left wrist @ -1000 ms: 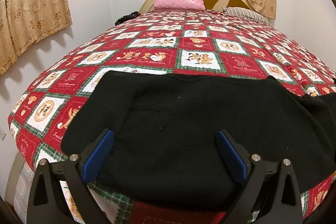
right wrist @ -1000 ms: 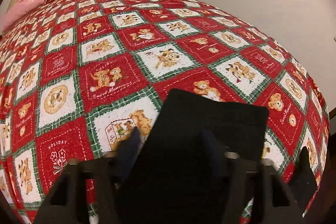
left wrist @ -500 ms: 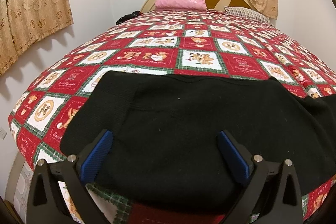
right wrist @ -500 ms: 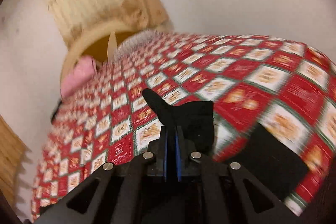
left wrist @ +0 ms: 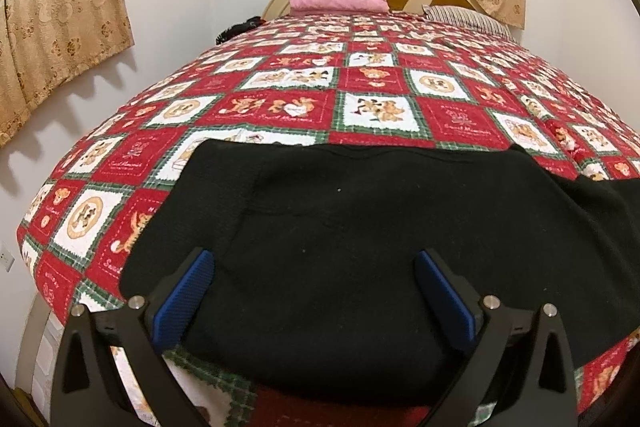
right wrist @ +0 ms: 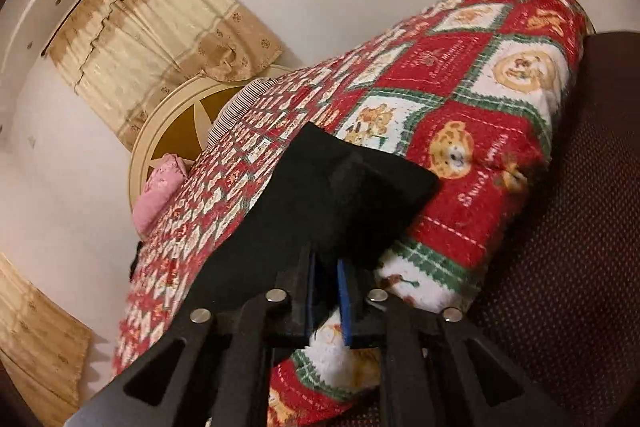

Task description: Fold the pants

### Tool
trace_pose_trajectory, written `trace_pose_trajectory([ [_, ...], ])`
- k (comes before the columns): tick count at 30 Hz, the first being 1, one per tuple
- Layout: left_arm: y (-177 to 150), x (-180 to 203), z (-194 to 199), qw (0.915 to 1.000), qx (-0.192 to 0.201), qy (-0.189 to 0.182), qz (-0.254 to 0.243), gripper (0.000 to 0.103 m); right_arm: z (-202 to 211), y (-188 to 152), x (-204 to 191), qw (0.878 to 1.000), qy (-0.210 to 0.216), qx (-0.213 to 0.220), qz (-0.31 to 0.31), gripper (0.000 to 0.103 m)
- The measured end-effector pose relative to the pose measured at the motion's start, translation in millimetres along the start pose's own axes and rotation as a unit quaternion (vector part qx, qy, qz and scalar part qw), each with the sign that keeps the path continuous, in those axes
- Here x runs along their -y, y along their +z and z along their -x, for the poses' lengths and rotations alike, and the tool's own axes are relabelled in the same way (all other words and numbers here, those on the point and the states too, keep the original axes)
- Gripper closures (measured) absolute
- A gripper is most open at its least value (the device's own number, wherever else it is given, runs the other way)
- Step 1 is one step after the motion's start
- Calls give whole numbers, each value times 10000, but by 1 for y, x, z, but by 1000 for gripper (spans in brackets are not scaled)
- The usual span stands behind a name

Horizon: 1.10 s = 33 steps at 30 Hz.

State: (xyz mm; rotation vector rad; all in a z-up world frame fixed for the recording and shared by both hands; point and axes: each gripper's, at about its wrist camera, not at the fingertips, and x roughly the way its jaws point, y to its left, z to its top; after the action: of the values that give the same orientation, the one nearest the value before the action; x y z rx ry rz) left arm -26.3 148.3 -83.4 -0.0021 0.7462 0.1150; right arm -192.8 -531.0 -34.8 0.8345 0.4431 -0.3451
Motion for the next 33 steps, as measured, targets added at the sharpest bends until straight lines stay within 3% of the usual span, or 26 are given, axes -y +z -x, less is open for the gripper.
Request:
trace_pose_trajectory([
  [2,4,-1,8,9998,10,-143,104,0,16,6,-2,9986,-436,299,-31,87],
  [3,6,0,11,9997,55,-203,134,0,30,8,-13,9935,-873,676,273,87],
  [5,11,7,22,9991,211,-361,100,0,45,7,-41,9809,-1259,1081,1017,87],
  [6,14,14,28,9987,277,-432,28,0,47,4,-57,9790,-1084,1068,1354,87],
  [8,19,33,37,9969,409,-635,-200,0,34,-6,-90,9795,-525,568,1862,79],
  [10,23,54,43,9941,513,-863,-410,0,16,-24,-117,9746,-66,61,2238,64],
  [12,25,78,46,9907,513,-1091,-635,0,-12,-55,-152,9594,269,-519,2760,64],
  [17,14,129,44,9836,316,-1462,-1007,0,-50,-124,-189,9295,659,-1269,3399,64],
  [20,-4,143,36,9817,159,-1387,-1294,0,-51,-158,-179,9095,361,-1477,3870,64],
  [22,-16,145,28,9815,-69,-1326,-1383,0,-43,-172,-168,9010,441,-1302,4114,63],
  [24,-25,137,31,9819,50,-1428,-1246,0,-32,-178,-159,8939,476,-1274,4272,63],
  [29,-24,126,41,9796,-31,-1509,-1329,0,-22,-173,-162,8972,423,-1383,4172,63],
  [31,-20,117,47,9813,18,-1450,-1263,0,-18,-168,-172,9065,814,-1340,3919,63],
  [33,-11,99,53,9855,258,-1276,-1089,0,-19,-172,-193,9025,1345,-1377,3854,63],
])
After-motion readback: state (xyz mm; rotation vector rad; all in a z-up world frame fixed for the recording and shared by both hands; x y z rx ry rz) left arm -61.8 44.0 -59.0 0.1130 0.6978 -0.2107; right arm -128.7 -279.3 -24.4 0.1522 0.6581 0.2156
